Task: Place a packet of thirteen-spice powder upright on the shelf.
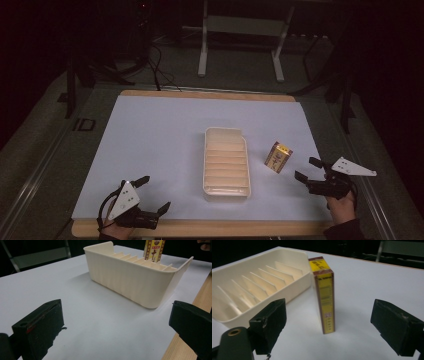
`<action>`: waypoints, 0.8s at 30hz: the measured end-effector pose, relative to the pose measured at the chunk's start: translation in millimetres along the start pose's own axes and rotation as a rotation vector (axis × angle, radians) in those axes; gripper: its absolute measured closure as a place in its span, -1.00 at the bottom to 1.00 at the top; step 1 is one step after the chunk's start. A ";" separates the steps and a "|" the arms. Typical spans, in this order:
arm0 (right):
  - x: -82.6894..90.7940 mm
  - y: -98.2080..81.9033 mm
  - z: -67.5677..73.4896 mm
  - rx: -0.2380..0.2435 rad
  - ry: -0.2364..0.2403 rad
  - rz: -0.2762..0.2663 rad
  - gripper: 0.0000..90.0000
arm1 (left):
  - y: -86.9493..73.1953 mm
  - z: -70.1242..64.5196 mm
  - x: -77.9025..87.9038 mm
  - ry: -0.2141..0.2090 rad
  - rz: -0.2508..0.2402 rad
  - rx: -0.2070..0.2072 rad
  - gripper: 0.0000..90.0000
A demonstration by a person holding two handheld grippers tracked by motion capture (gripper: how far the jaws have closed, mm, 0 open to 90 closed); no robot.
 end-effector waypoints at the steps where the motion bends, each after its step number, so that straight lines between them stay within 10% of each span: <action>1: -0.4 0.0 0.4 0.005 0.003 0.008 -0.71 | 0.0 0.1 0.1 0.001 0.000 0.000 -1.00; 16: -17.6 -22.2 -9.8 0.168 0.240 0.140 -0.68 | 0.5 -0.1 0.3 0.000 -0.003 0.000 -1.00; 19: -25.5 -26.7 -6.1 0.259 0.351 0.270 -0.68 | 0.4 0.1 0.1 0.001 -0.002 0.000 -1.00; 24: -28.9 -22.5 -0.5 0.351 0.378 0.409 -0.68 | 0.3 0.1 0.2 0.001 -0.001 -0.002 -1.00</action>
Point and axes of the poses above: each handheld gripper's, and its own axes: x roughly backward along the jaws, y roughly out of its top, z roughly to its left, the point moved 3 cm from there along -x, roughly forward along the jaws, and after that the axes turned 11 degrees about z, right-handed, at the moved point
